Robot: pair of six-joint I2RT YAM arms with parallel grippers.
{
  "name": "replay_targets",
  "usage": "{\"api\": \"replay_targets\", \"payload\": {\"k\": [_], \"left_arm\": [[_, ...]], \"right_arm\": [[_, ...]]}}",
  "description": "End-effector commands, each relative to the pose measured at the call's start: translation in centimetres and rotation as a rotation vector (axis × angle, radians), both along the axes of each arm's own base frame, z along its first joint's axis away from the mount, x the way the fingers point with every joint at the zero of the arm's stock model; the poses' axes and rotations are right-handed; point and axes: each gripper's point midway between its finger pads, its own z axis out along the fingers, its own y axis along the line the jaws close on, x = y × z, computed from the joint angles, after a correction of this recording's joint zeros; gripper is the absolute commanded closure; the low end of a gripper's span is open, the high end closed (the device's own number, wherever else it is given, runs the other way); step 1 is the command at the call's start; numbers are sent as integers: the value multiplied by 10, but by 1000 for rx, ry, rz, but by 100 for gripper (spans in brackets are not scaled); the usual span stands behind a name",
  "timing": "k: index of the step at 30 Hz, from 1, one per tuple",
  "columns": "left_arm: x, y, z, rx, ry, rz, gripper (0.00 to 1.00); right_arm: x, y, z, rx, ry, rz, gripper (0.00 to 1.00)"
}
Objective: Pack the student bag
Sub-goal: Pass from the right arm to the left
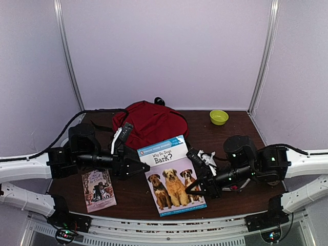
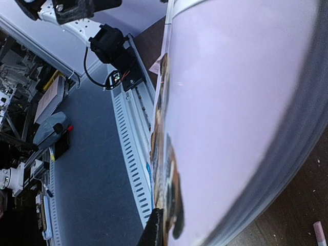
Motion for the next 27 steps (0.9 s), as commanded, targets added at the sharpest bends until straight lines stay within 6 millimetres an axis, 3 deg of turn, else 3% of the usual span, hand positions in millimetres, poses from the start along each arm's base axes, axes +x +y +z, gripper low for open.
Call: {"api": "replay_targets", "payload": {"k": [1,6,11,15,18,19,20,21,23,24,27], "left_arm": [[-7,-24,35,-89,-81,-128,5],[-11,-38,51,-149,-89,-206,15],[-24,-41,60,-196,-92,-298,56],[-28,-40,61,-202,-92,-324,77],[-27,-40,62,-200,-92,-314,100],[-24,-41,62,-195,-92,-298,100],[-20,-41,62,-186,-88,-274,100],[-16,-41,63,-180,-89,-249,100],[-6,-41,66,-161,-89,-187,100],[-1,-41,71,-161,-94,-155,100],[14,-38,87,-163,-106,-61,100]], "right_arm": [[-25,3,22,84,-21,139,100],[-31,0,27,88,-46,180,100],[-28,0,33,102,-77,173,100],[-23,0,39,114,-99,149,100],[-18,-1,44,115,-115,121,100],[-13,-2,45,104,-127,89,100],[-5,-4,45,89,-142,49,95],[2,-7,44,68,-157,6,75],[23,-17,44,27,-194,-116,22],[33,-22,45,19,-209,-174,3],[57,-41,50,35,-236,-337,0]]}}
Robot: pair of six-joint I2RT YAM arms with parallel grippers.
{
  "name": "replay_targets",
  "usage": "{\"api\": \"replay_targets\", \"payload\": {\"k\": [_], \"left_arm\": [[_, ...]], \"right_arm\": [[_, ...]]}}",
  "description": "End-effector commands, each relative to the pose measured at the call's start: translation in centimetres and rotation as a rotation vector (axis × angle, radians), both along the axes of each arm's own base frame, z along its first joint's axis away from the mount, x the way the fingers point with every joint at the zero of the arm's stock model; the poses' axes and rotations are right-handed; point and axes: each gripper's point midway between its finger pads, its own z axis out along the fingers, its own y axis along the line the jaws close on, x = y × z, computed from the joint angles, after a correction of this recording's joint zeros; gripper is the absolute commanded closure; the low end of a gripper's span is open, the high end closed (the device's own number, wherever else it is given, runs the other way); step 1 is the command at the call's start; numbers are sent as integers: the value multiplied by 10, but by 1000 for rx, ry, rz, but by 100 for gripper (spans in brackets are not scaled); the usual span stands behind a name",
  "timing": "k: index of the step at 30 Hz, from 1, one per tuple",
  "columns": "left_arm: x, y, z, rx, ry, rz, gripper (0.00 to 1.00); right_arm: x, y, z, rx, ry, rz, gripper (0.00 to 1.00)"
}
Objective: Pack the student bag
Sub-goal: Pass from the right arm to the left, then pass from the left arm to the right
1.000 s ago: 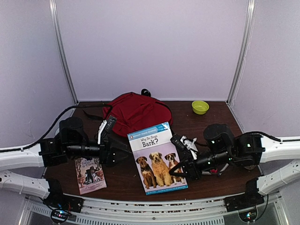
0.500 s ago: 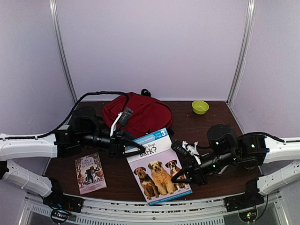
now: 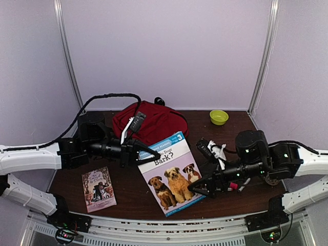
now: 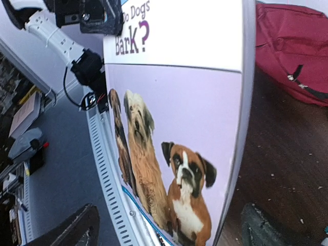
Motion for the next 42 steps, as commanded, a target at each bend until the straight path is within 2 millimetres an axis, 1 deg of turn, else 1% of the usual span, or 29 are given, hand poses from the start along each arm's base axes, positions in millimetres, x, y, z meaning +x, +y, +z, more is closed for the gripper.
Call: {"api": "replay_targets", "payload": {"k": [1,3,5,6,9,12,14,19,24,28,30,32,33,34,35,39,41,42], "left_arm": [[27,5,53,-72,-69,170,100],[34,11,70,-79,-73,227,100],[40,19,88,-100,-81,282,100],[45,24,95,-108,-78,320,100],[59,38,117,-158,-54,408,100],[69,47,137,-233,-29,450,100],[71,49,150,-285,-14,445,100],[75,47,174,-372,53,431,100],[67,46,197,-468,90,361,100],[62,45,205,-500,115,326,100],[60,44,205,-503,123,311,100],[59,44,204,-505,128,305,100],[59,44,202,-503,130,305,100],[59,45,203,-504,129,308,100],[59,46,203,-507,130,310,100],[58,46,205,-518,125,301,100],[58,46,205,-519,126,301,100],[59,46,204,-517,126,303,100]], "right_arm": [[51,-32,29,69,-92,-326,0],[65,-47,41,135,-95,-450,0],[73,-59,54,248,-56,-544,0],[74,-62,60,313,-30,-573,0],[79,-69,72,486,49,-638,0],[82,-73,75,577,83,-676,0],[80,-67,81,620,90,-644,0],[72,-40,100,692,123,-522,0],[72,-16,112,749,160,-461,0],[71,-8,129,815,167,-420,0],[70,-7,141,852,161,-393,0],[64,-7,155,897,147,-346,2],[60,-8,165,928,136,-318,4],[57,-8,171,949,128,-295,9],[54,-9,177,965,119,-276,14],[46,-11,196,1014,86,-217,28],[43,-13,205,1040,70,-198,42],[41,-15,209,1051,65,-192,50]]}}
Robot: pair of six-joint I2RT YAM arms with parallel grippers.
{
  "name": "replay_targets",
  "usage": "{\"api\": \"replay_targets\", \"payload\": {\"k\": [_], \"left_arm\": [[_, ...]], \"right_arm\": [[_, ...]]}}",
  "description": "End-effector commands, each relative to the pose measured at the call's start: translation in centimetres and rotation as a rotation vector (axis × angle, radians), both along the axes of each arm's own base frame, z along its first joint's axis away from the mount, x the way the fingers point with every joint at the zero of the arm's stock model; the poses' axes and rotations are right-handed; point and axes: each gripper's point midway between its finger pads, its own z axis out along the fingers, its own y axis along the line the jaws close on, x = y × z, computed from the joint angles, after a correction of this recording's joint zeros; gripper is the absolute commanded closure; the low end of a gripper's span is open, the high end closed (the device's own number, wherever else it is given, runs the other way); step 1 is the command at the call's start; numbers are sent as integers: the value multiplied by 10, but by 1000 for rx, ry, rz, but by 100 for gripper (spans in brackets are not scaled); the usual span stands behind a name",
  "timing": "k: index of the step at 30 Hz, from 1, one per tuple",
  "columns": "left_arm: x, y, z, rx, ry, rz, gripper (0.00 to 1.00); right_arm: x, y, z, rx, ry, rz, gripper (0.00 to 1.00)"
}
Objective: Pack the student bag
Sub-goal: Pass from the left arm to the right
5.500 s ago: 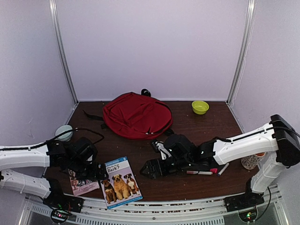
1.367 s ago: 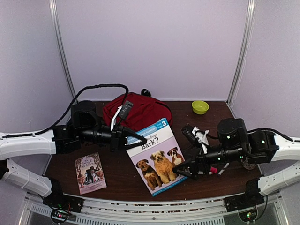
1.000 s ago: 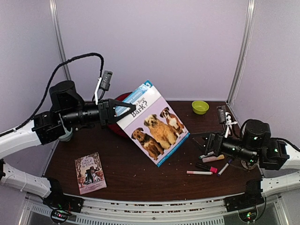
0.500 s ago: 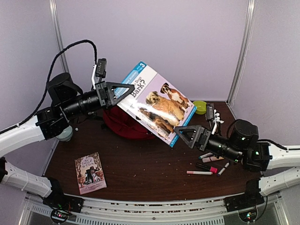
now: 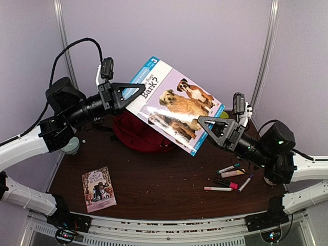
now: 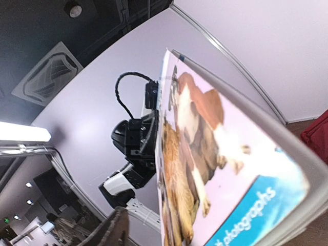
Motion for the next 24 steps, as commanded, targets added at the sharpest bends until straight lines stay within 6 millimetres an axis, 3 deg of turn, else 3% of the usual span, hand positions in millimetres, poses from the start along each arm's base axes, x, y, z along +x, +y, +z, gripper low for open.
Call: {"api": "replay_targets", "payload": {"k": [1,5,8,11,16,21,24], "left_arm": [[-7,9,31,-95,-67,-8,100],[-8,10,28,-91,-61,-6,100],[-8,12,17,-74,-50,3,100],[-4,15,-5,-26,-30,41,98],[7,18,-50,121,-12,120,71],[24,24,-99,362,-4,227,42],[37,22,-118,495,-13,270,32]], "right_arm": [[-14,-9,41,109,-100,43,59],[-14,-8,41,108,-102,43,86],[-13,-7,35,95,-93,43,100],[-10,-8,24,66,-72,30,100],[11,-17,-15,-98,-4,-112,100],[37,-53,-51,-310,32,-346,100],[54,-81,-67,-402,73,-489,100]]}}
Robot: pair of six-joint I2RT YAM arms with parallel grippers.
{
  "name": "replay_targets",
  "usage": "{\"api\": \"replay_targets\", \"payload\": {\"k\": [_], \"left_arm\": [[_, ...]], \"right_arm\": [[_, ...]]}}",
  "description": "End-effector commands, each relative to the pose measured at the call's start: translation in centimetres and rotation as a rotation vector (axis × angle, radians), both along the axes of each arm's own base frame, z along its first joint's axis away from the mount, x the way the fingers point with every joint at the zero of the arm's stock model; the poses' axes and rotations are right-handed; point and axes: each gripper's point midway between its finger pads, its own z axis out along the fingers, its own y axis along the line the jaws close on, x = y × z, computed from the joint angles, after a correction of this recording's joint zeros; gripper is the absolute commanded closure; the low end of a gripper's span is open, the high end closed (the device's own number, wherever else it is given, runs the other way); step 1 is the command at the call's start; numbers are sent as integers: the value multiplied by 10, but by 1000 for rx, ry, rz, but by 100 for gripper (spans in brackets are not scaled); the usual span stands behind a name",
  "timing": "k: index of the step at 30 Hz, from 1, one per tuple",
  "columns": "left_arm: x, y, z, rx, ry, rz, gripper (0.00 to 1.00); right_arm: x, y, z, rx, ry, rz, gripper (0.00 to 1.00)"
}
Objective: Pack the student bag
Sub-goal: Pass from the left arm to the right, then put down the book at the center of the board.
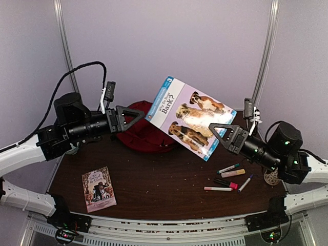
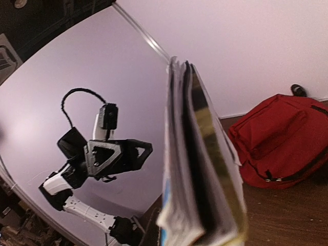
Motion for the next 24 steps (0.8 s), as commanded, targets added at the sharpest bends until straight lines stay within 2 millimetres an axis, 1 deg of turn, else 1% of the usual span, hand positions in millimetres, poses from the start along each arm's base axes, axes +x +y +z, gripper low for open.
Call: {"api": "replay_targets", "payload": {"k": [1,5,7,10,15,16,17,18,19,24], "left_arm": [[23,2,-31,248,-44,87,30],[42,-17,-54,403,-52,84,25],[51,-31,-63,471,-72,63,21],[68,-51,-82,605,-98,35,16],[108,-81,-117,826,-78,43,16],[116,-87,-137,885,-57,39,17],[123,-93,-145,916,-50,37,17],[129,-98,-146,936,-49,40,18],[134,-103,-155,963,-42,34,19],[154,-124,-189,1054,-47,-6,21]], "right_arm": [[40,-53,-39,-210,56,-322,100],[50,-89,-52,-251,80,-457,100],[52,-104,-57,-268,90,-512,100],[56,-123,-73,-323,125,-588,100],[59,-142,-93,-377,161,-665,100],[58,-145,-97,-383,163,-675,100],[58,-147,-100,-388,167,-684,100],[58,-150,-103,-392,169,-692,100],[57,-152,-106,-392,173,-699,100],[54,-162,-122,-396,186,-720,100]]}}
